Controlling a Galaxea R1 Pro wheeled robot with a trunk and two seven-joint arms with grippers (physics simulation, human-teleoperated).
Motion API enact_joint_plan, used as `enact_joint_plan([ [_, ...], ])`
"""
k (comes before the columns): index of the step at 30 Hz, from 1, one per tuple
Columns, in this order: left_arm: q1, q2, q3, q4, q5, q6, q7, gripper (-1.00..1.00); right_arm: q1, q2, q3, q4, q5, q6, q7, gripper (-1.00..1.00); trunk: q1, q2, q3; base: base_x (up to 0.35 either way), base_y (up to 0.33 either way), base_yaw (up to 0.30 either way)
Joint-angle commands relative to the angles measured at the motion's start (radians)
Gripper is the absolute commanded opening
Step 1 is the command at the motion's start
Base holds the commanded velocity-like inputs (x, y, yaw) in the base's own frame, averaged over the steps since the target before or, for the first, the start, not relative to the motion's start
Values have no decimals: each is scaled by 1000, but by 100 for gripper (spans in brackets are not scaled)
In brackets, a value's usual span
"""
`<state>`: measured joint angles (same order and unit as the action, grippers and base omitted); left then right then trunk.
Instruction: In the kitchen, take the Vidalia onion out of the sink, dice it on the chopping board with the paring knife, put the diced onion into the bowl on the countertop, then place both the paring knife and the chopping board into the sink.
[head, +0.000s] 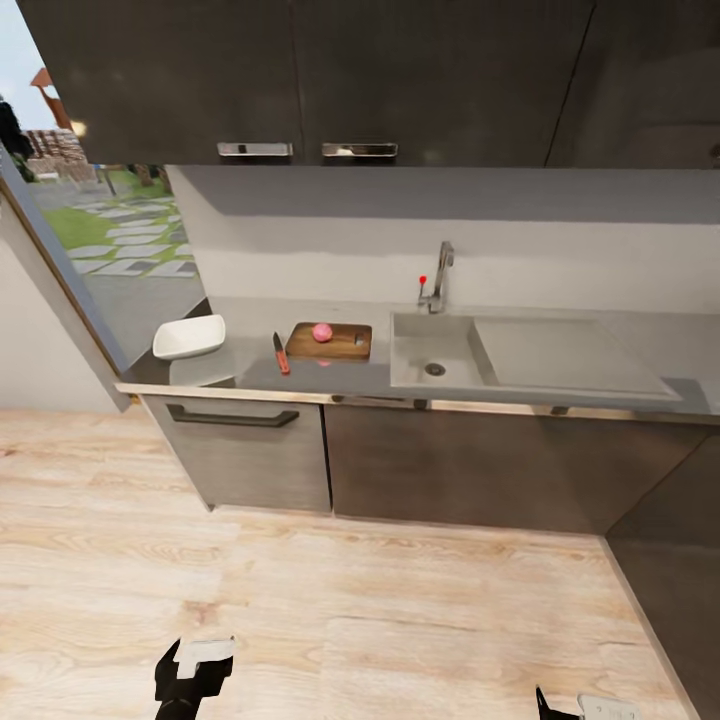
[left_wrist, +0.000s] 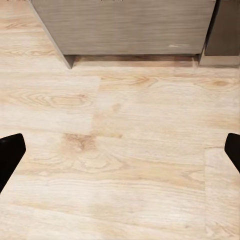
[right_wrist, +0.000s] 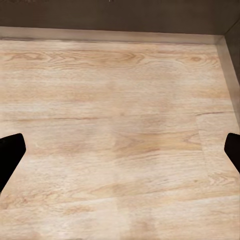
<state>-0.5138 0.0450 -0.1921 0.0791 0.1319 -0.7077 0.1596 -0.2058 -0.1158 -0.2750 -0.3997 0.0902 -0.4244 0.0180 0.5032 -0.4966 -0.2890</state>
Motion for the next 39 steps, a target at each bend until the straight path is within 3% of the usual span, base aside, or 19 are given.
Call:
enact_joint_plan([
  [1,-2,0,-9,4,9,-6,0,100,-1,1,-7,1,10,-4,2,100,0,-1,0,0,0,0],
  [23,-2,0,-9,4,9,-6,0,100,-1,-1,-8,1,10,-4,2,100,0,-1,35,0,11,0],
  [39,-2,-1,-9,4,9,-6,-1,100,-1,-1,-8,1,10,-4,2,100,0,-1,60,0,256,0],
])
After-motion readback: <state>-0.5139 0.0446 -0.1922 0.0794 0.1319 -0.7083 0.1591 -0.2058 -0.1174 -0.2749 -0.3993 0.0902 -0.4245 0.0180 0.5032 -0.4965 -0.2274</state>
